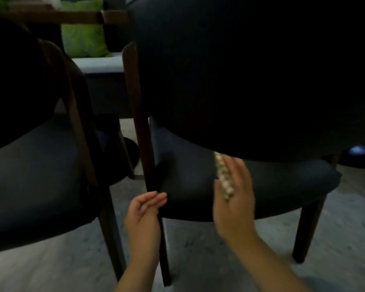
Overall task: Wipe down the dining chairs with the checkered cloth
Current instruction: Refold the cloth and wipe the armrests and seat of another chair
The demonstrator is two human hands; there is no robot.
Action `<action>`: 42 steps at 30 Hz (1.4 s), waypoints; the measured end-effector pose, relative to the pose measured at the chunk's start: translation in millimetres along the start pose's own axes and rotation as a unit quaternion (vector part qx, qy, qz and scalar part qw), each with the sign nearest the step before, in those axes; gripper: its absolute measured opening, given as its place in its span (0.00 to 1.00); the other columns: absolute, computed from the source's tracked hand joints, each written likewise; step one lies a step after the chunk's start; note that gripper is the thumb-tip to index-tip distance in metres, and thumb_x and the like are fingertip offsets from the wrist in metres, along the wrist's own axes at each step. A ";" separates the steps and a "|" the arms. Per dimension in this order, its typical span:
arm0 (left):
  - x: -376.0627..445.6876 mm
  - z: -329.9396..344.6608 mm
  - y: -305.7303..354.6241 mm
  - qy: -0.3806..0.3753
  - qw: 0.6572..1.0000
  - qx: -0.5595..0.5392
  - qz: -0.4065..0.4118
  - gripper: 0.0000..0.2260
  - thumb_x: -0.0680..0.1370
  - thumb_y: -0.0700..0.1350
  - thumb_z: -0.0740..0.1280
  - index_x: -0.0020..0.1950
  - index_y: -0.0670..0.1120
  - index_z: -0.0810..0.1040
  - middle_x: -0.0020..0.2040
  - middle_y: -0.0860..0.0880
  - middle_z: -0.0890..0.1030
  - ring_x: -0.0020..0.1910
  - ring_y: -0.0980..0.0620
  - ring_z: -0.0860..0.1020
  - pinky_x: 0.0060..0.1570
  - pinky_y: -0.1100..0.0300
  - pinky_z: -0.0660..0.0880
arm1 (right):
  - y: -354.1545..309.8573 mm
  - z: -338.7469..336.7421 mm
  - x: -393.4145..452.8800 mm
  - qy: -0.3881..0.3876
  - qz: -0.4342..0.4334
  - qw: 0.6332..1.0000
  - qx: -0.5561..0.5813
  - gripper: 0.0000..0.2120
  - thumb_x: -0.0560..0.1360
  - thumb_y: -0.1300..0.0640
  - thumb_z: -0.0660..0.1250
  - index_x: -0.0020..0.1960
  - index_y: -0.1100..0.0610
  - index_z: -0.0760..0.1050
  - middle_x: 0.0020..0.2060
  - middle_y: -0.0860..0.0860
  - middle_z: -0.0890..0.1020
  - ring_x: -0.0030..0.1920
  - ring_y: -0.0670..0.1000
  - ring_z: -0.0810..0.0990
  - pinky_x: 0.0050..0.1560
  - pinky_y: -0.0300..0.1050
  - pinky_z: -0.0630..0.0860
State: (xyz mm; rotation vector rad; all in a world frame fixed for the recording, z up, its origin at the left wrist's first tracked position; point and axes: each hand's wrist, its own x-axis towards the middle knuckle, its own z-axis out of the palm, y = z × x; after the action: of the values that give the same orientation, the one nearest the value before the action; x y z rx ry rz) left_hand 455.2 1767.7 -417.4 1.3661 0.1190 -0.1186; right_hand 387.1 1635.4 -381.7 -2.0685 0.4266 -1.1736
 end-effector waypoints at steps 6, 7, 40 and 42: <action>10.4 -4.4 -19.0 0.085 0.995 0.040 -0.022 0.13 0.79 0.37 0.61 0.48 0.54 0.79 0.43 0.57 0.82 0.42 0.62 0.80 0.38 0.68 0.72 | 12.1 71.5 -14.4 -0.220 -0.244 0.906 -0.267 0.24 0.73 0.52 0.57 0.65 0.62 0.75 0.63 0.57 0.78 0.65 0.59 0.75 0.61 0.70 0.68; 11.6 -3.5 -20.4 0.076 0.996 0.034 -0.035 0.13 0.80 0.38 0.61 0.49 0.56 0.78 0.46 0.58 0.81 0.45 0.62 0.79 0.41 0.66 0.73 | 13.5 76.2 -16.8 -0.231 -0.247 0.891 -0.302 0.24 0.73 0.52 0.57 0.65 0.61 0.76 0.62 0.57 0.78 0.65 0.58 0.75 0.61 0.70 0.69; -21.3 102.2 -33.0 -0.161 0.653 0.647 0.359 0.30 0.77 0.41 0.61 0.79 0.49 0.58 0.79 0.49 0.58 0.79 0.50 0.50 0.76 0.41 0.46 | 172.5 -141.3 42.0 -0.203 -0.331 0.860 -0.331 0.20 0.72 0.70 0.65 0.64 0.69 0.73 0.62 0.63 0.76 0.63 0.64 0.75 0.65 0.63 0.66; -21.5 103.6 -32.1 -0.161 0.648 0.656 0.351 0.30 0.77 0.41 0.60 0.80 0.49 0.56 0.80 0.49 0.55 0.79 0.51 0.48 0.76 0.41 0.45 | 190.8 -166.2 49.8 -0.189 -0.290 0.873 -0.343 0.24 0.67 0.74 0.70 0.63 0.69 0.74 0.62 0.64 0.76 0.64 0.65 0.74 0.65 0.64 0.64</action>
State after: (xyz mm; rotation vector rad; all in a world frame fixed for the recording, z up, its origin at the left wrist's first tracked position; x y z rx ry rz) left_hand 430.7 1660.1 -424.5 2.7138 -1.0147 0.2862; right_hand 284.4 1404.3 -432.6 -3.1292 0.0013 -0.9557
